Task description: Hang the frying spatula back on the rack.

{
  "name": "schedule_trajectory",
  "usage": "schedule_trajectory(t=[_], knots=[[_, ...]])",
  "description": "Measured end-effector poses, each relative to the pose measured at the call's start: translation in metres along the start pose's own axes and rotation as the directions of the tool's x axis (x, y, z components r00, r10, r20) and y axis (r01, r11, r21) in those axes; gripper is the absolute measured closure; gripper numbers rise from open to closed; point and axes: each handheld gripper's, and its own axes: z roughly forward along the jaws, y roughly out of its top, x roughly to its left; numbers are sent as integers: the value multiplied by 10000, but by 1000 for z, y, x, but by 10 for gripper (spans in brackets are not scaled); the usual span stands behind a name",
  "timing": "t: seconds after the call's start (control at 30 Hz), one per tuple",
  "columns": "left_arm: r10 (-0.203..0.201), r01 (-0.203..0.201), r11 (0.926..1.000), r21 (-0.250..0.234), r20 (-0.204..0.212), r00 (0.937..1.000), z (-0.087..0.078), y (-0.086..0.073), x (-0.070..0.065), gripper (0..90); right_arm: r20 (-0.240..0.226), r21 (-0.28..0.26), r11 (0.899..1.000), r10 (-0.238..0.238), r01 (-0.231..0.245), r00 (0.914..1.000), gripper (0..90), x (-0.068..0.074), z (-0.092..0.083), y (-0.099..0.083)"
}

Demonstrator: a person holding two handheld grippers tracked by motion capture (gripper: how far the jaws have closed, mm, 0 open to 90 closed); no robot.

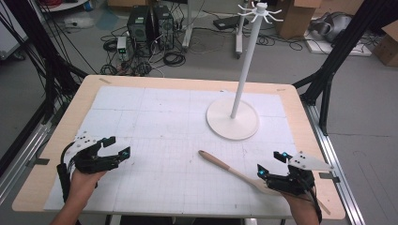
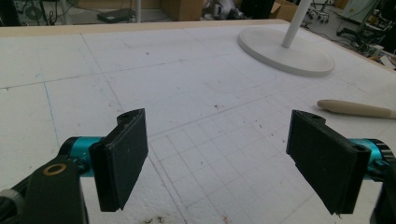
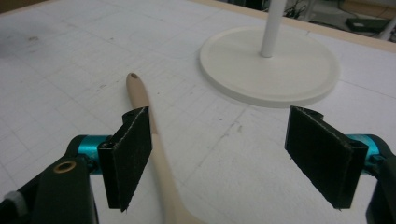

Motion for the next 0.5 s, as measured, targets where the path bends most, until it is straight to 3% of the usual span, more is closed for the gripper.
schedule_trajectory(t=[0.13, 0.3, 0.5], knots=[[151, -152, 9997, 184, 41, 9999, 0, -1, -1, 210, -372, 527, 9972, -502, 521, 9980, 236, 7, 13, 9], [341, -345, 9988, 343, 94, 9994, -1, -2, -5, 211, -762, 1142, 9905, -683, 767, 9947, 252, 8, 29, 18], [451, -460, 9981, 419, 209, 9988, 2, -2, -10, 214, -1094, 2220, 9643, -1222, 1441, 9865, 421, 12, 43, 14]])
